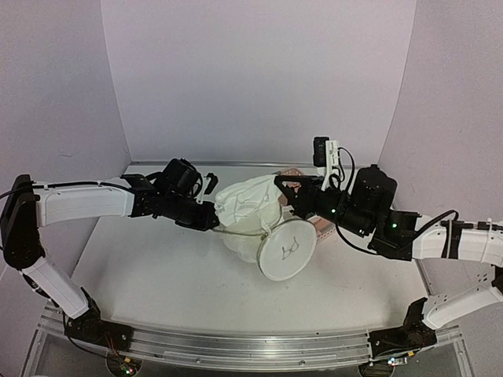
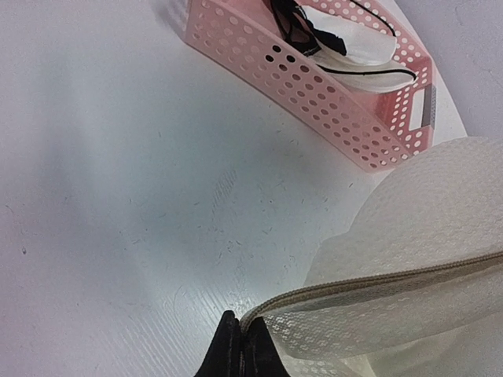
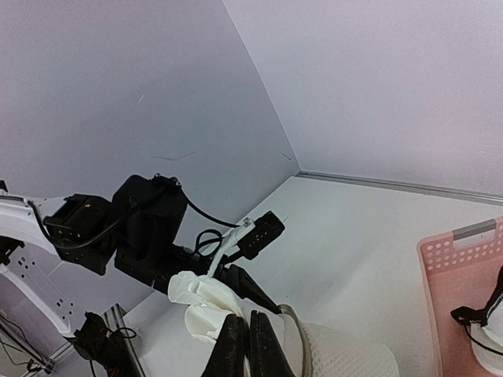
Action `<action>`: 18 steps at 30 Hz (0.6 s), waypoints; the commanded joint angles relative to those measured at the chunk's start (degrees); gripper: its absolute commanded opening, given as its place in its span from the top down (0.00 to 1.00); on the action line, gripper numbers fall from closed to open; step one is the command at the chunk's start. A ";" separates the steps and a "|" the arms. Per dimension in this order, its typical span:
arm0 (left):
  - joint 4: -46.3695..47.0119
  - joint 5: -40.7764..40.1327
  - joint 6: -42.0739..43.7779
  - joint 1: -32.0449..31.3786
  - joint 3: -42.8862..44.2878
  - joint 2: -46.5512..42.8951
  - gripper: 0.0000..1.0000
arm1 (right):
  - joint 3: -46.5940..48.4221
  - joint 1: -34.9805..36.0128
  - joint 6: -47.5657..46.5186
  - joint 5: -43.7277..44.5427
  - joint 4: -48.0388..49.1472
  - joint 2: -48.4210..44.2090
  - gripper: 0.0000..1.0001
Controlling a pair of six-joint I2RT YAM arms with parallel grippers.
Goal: Unzip the laundry bag and remove the bra
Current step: Pick up the bra from the laundry bag.
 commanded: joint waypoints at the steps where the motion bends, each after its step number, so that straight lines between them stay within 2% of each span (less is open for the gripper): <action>1: 0.52 -2.22 -0.23 0.27 -2.37 -2.38 1.00 | 6.68 -0.25 2.82 3.66 9.35 0.25 1.00; 11: 0.48 -4.04 -0.08 0.27 -4.22 -4.34 1.00 | 12.75 -0.28 2.27 14.56 11.60 2.68 1.00; 18: 0.42 -5.24 0.45 0.27 -4.84 -4.55 1.00 | 14.58 -0.28 -0.09 18.42 12.76 5.17 1.00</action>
